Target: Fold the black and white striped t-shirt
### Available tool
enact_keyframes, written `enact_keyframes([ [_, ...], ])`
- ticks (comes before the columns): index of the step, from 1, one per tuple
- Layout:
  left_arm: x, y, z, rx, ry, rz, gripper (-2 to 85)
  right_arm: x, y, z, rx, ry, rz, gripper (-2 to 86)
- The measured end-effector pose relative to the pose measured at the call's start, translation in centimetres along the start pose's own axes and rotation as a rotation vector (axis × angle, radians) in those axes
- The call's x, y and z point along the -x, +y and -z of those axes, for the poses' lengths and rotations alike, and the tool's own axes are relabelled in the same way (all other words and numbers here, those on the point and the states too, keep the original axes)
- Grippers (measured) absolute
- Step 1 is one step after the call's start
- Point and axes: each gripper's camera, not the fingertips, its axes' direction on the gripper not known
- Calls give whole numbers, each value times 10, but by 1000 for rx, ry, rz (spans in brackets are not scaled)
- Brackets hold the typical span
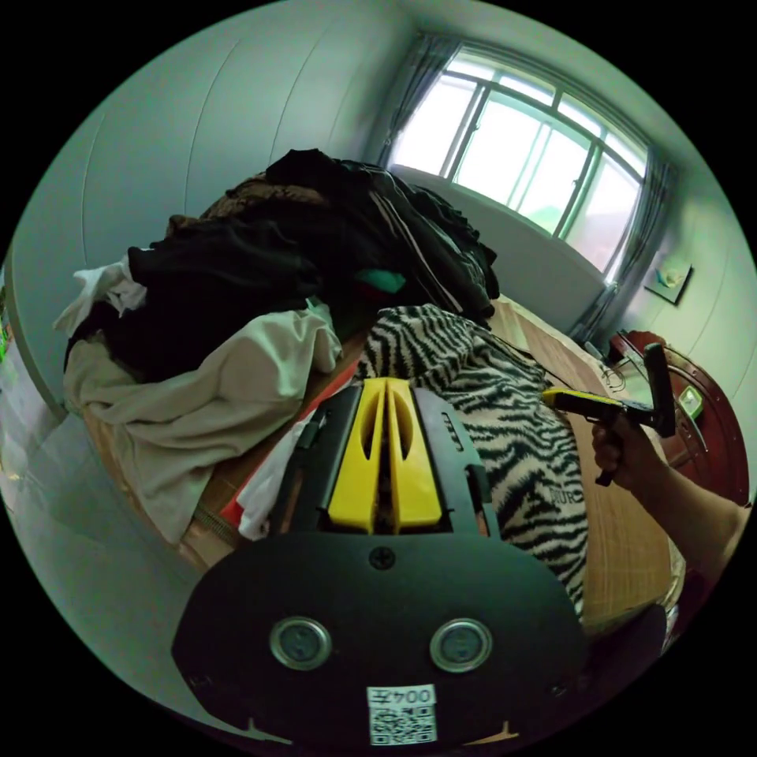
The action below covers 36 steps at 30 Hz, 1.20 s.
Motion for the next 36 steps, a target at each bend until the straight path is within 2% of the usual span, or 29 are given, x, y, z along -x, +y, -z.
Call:
enact_keyframes([
  [2,-11,1,20,-55,-6,8,7,-4,3,26,-102,-55,-24,82],
  [6,-53,11,62,-166,37,-82,6,11,-23,28,-57,-80,64,85],
  [10,-106,30,45,-48,92,-280,7,35,-68,-1,13,-220,119,73],
  [13,-141,59,15,76,107,-417,8,61,-92,-38,75,-229,153,68],
  [16,-146,72,3,91,77,-431,8,77,-111,-86,194,-205,134,67],
  [18,-134,69,1,74,146,-333,8,80,-116,-117,300,-170,115,65],
  [21,-128,54,5,90,175,-278,8,80,-115,-106,216,-223,41,52],
  [23,-128,46,18,58,167,-275,8,94,-96,-63,74,-196,107,26],
  [27,-132,38,42,-28,67,-306,8,103,-32,-5,17,-36,180,-1],
  [31,-140,43,7,140,-26,-426,9,90,78,21,177,129,106,-7],
  [34,-145,41,8,91,-110,-506,10,88,152,25,314,219,58,-7],
  [36,-139,33,9,98,-105,-482,11,91,188,23,380,263,57,-7],
])
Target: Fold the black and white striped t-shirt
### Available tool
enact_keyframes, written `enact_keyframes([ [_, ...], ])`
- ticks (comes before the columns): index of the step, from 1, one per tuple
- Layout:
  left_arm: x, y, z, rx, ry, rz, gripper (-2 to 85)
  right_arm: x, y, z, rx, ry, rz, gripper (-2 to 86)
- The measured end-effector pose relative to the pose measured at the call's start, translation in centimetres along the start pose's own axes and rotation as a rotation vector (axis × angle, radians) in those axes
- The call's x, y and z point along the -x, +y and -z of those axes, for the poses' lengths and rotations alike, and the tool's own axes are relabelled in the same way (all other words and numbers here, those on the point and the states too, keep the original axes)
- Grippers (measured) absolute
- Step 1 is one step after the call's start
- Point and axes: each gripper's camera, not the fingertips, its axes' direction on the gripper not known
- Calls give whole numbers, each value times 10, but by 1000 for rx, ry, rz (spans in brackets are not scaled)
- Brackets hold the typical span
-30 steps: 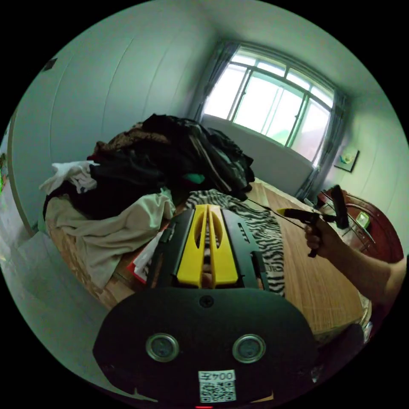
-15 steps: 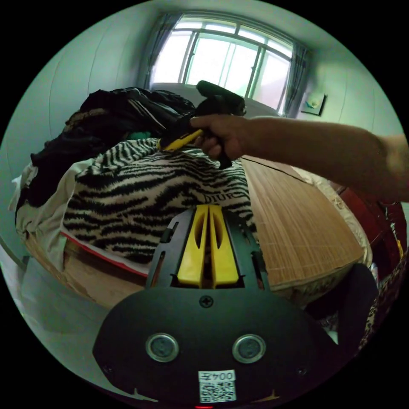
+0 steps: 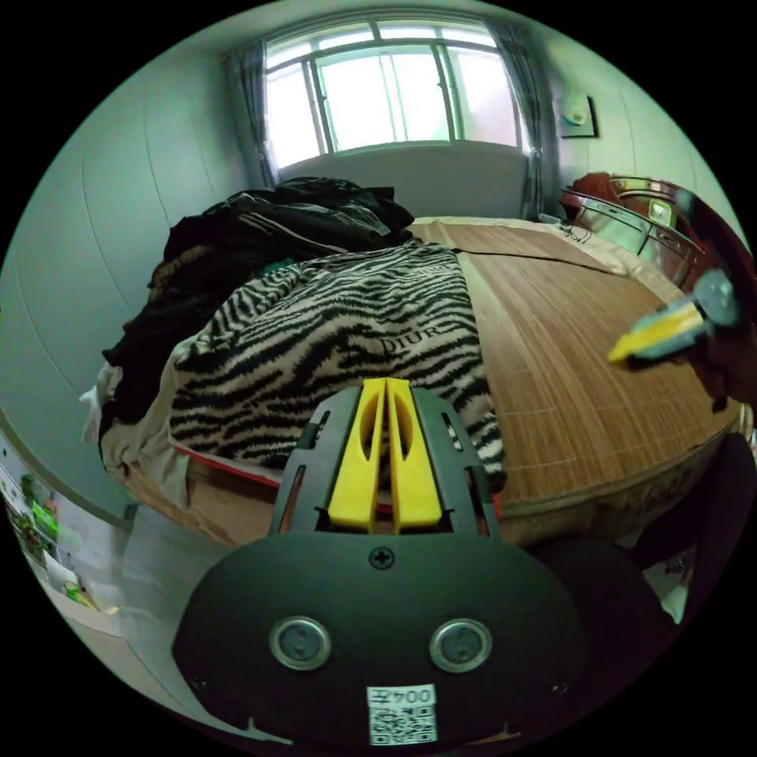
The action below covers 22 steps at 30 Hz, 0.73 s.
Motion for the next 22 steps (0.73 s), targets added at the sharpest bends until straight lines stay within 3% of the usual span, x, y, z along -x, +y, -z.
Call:
enact_keyframes([
  [4,54,-11,13,-7,138,168,14,18,47,-26,109,141,10,-7],
  [7,136,-13,49,-183,-15,382,21,31,62,-45,164,191,19,-7],
  [10,207,-18,50,-161,-53,518,38,36,71,-48,137,198,-32,-7],
  [15,362,-28,16,-27,63,804,196,34,90,-47,97,158,-55,-7],
  [19,420,-50,1,-56,69,891,213,17,109,-46,66,45,-118,-7],
  [22,432,-75,-13,6,36,843,209,9,121,-47,59,-6,-135,-7],
])
